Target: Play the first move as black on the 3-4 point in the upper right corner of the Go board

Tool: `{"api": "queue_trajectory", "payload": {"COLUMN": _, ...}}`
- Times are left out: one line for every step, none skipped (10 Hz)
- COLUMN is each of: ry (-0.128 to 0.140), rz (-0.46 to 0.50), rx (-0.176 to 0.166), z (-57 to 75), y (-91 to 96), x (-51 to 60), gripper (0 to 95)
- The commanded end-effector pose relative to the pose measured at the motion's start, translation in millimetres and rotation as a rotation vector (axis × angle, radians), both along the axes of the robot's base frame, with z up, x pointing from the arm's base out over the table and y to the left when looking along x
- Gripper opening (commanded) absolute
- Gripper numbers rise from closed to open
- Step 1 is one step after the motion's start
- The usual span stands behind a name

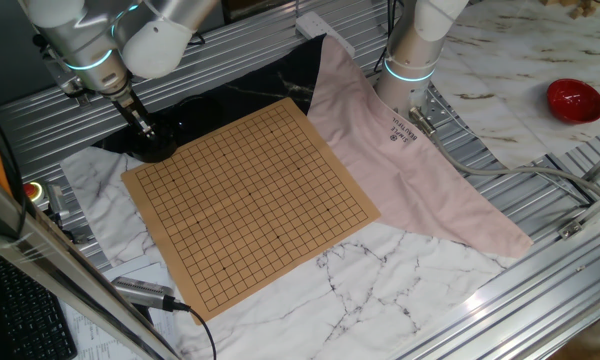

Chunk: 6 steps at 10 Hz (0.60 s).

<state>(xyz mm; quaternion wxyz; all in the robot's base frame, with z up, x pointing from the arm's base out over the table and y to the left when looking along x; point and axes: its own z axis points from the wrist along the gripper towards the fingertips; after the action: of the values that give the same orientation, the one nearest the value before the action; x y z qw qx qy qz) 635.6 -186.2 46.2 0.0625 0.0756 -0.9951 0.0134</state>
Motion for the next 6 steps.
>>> {"api": "queue_trajectory", "payload": {"ry": 0.001, "rz": -0.009, "rx": 0.000, "z": -0.3, "y": -0.1, "x": 0.5, "gripper": 0.0}}
{"api": "queue_trajectory", "payload": {"ry": 0.002, "rz": -0.014, "rx": -0.001, "z": -0.3, "y": -0.1, "x": 0.5, "gripper": 0.0}}
{"api": "queue_trajectory", "payload": {"ry": 0.002, "rz": -0.015, "rx": -0.001, "z": -0.3, "y": -0.1, "x": 0.5, "gripper": 0.0}}
{"api": "queue_trajectory", "payload": {"ry": -0.002, "rz": -0.007, "rx": 0.000, "z": -0.3, "y": -0.1, "x": 0.5, "gripper": 0.0}}
{"api": "queue_trajectory", "payload": {"ry": -0.004, "rz": 0.000, "rx": 0.001, "z": -0.3, "y": -0.1, "x": 0.7, "gripper": 0.0}}
{"api": "queue_trajectory", "payload": {"ry": -0.004, "rz": 0.003, "rx": 0.002, "z": -0.3, "y": -0.1, "x": 0.7, "gripper": 0.0}}
